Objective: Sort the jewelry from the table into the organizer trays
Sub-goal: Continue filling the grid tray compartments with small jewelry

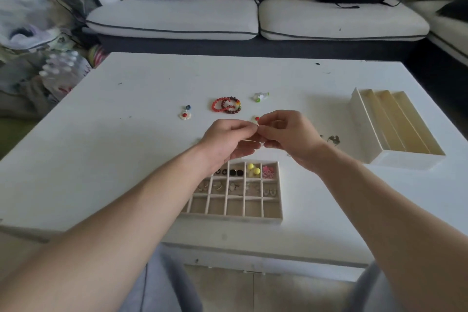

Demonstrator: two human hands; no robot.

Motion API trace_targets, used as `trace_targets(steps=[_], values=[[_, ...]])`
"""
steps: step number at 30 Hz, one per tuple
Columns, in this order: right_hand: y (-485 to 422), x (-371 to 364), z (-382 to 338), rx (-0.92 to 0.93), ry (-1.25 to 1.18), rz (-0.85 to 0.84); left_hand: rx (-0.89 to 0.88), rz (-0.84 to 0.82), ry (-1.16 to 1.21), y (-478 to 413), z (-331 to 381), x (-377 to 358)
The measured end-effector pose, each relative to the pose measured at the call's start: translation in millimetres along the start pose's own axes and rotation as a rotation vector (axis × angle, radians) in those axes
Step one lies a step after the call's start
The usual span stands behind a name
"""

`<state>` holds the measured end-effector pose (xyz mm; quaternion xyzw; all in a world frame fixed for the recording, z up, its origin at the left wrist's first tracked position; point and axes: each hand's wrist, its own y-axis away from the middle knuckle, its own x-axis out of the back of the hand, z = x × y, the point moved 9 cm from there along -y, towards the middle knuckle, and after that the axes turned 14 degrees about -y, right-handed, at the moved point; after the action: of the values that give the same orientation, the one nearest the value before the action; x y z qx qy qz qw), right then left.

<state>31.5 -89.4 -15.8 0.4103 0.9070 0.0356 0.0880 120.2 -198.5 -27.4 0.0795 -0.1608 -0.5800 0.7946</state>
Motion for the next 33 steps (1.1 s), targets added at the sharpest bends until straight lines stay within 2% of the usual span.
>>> trace_targets(steps=[5, 9, 11, 15, 21, 26, 29, 33], values=[[14.4, -27.2, 1.6, 0.009, -0.01, -0.079, 0.012, 0.086, 0.015, 19.9, -5.2, 24.6], [21.5, -45.4, 8.6, 0.014, 0.078, -0.087, -0.043, 0.145, -0.258, 35.4, -5.9, 40.7], [23.8, -54.3, 14.0, -0.022, 0.048, -0.079, -0.055, 0.178, -0.321, 41.7, -7.0, 48.0], [29.9, -71.4, 21.6, -0.104, -0.056, -0.095, -0.065, 0.232, -0.295, 52.1, -7.4, 59.2], [31.9, -81.9, 22.5, -0.093, -0.003, -0.092, -0.039, 0.198, -0.273, 60.2, -14.5, 66.8], [33.9, -85.6, 32.6, -0.216, -0.065, -0.135, -0.145, 0.227, -0.535, 56.8, -10.9, 67.0], [32.4, -83.7, 33.4, -0.213, -0.097, -0.113, -0.113, 0.224, -0.462, 57.1, -13.8, 69.3], [30.5, -82.7, 34.3, -0.204, -0.106, -0.08, 0.01, 0.11, -0.158, 59.3, -26.4, 66.2]])
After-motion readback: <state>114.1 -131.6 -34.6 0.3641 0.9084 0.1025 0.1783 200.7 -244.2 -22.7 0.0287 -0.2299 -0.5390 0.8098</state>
